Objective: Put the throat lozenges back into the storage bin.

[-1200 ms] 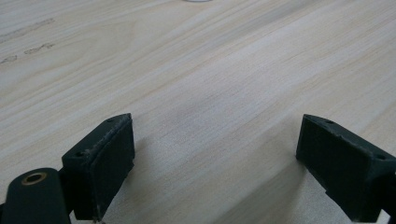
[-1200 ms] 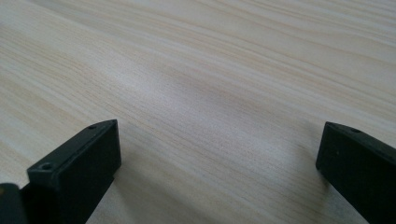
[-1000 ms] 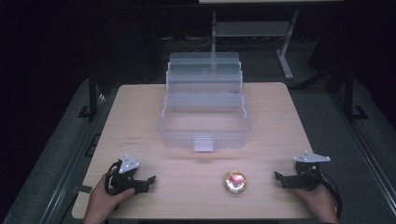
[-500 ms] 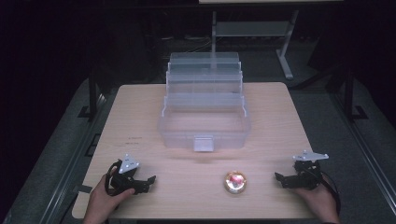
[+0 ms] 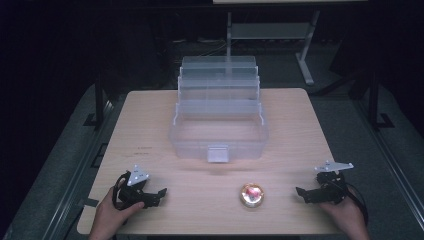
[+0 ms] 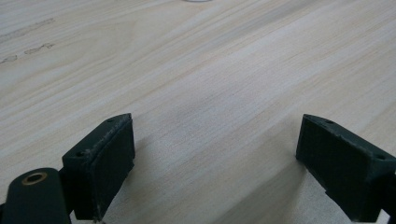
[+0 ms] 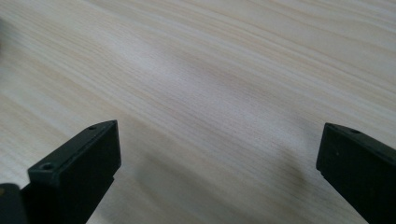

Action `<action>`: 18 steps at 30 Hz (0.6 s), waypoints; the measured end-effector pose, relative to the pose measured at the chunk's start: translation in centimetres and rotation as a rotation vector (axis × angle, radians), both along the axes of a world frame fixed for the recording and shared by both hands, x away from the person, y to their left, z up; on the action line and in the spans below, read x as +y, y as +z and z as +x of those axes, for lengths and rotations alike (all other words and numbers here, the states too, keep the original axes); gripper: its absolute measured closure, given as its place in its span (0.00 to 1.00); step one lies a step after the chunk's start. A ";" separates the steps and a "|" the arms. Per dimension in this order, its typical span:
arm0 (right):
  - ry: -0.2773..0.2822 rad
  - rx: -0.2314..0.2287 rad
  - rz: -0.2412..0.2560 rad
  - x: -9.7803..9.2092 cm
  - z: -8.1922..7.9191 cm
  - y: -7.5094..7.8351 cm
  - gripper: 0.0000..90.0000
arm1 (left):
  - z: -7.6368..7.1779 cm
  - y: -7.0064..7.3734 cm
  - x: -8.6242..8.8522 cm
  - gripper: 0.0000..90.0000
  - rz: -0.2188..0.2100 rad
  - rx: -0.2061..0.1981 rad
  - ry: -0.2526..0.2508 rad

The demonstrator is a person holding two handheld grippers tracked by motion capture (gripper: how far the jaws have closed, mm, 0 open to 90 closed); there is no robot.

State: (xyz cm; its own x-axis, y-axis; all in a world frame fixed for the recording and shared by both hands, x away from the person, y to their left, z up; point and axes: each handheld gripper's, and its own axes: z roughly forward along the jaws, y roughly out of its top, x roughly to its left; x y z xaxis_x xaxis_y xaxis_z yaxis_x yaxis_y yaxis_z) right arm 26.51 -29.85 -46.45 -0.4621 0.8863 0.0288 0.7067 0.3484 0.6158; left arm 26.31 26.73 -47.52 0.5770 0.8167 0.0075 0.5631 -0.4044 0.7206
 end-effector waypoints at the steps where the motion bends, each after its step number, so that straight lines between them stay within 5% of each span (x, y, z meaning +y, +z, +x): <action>1: 0.005 -0.001 0.001 0.0 0.0 0.1 0.00 | 0.0 0.0 0.0 0.12 0.000 0.000 0.000; 18: 0.059 0.026 0.012 1.0 -0.5 1.6 0.00 | 0.0 0.0 0.0 0.12 0.000 0.000 0.000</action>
